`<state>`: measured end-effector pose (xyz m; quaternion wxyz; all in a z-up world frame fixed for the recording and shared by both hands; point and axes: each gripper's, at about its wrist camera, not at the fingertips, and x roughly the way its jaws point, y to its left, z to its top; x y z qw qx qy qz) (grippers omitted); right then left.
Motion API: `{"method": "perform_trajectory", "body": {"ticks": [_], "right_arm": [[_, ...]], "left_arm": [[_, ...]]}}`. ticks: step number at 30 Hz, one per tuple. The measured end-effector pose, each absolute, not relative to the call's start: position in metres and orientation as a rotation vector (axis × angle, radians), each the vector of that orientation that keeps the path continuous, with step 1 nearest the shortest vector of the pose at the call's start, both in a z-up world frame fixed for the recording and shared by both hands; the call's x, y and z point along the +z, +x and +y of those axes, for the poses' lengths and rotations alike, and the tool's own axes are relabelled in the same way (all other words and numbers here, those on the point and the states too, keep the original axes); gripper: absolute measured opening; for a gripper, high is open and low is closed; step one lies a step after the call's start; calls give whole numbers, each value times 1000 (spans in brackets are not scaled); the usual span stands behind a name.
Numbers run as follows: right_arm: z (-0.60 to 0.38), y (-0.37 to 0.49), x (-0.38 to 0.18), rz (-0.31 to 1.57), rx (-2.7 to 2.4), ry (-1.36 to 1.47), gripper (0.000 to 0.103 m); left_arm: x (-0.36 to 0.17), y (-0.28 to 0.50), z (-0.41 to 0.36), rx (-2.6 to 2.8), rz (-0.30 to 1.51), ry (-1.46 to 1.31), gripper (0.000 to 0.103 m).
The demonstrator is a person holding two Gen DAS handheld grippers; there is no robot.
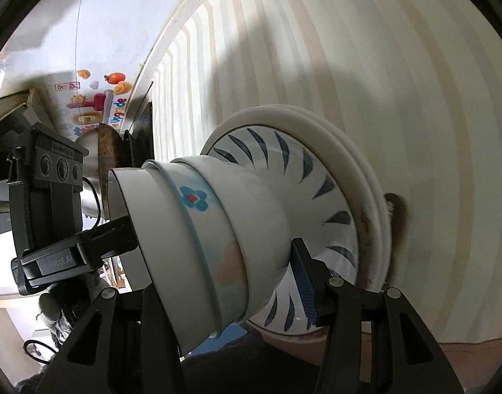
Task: Organize plates and bowls
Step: 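Lift the bowl stack with both grippers over the plate stack, then lower the bowl stack onto the plates and open both grippers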
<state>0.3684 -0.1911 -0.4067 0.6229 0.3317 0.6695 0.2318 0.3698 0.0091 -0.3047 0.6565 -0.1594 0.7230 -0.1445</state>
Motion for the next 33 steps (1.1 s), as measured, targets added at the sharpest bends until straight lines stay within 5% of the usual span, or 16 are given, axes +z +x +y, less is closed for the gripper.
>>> {"method": "perform_trajectory", "body": {"ticks": [33], "right_arm": [[-175, 372, -378, 1520, 438, 609, 53]], "left_arm": [[-279, 351, 14, -275, 1544, -211, 57]]}}
